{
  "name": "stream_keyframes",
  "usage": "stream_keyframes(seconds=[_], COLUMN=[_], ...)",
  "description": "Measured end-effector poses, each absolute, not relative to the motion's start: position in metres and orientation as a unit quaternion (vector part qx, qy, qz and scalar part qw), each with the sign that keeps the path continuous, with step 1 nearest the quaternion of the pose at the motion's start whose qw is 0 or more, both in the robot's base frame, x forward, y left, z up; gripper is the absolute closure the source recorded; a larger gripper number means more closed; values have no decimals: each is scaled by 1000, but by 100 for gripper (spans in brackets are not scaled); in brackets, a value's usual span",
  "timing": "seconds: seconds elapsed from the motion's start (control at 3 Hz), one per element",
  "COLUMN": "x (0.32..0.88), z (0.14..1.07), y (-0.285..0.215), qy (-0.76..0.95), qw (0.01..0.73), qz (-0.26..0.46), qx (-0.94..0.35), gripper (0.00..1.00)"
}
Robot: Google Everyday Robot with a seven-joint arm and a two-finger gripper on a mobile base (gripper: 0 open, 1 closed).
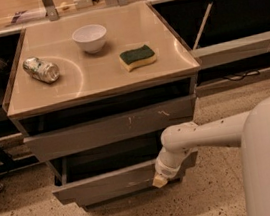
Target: Close middle drawer
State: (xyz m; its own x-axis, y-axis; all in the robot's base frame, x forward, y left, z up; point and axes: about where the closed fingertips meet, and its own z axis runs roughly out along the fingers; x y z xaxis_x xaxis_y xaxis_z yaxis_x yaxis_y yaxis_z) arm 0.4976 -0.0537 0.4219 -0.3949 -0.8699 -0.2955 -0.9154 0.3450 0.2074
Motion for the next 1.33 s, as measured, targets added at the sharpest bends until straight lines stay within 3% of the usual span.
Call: stream_keyframes(seconds=[0.33,0.67,1.33], x=[524,541,541], z=[423,420,420], y=[-46,-39,-38], qy=[816,814,814], qw=[74,77,78], qz=[155,149,149], qx=[-552,-555,-556], gripper=[100,100,58])
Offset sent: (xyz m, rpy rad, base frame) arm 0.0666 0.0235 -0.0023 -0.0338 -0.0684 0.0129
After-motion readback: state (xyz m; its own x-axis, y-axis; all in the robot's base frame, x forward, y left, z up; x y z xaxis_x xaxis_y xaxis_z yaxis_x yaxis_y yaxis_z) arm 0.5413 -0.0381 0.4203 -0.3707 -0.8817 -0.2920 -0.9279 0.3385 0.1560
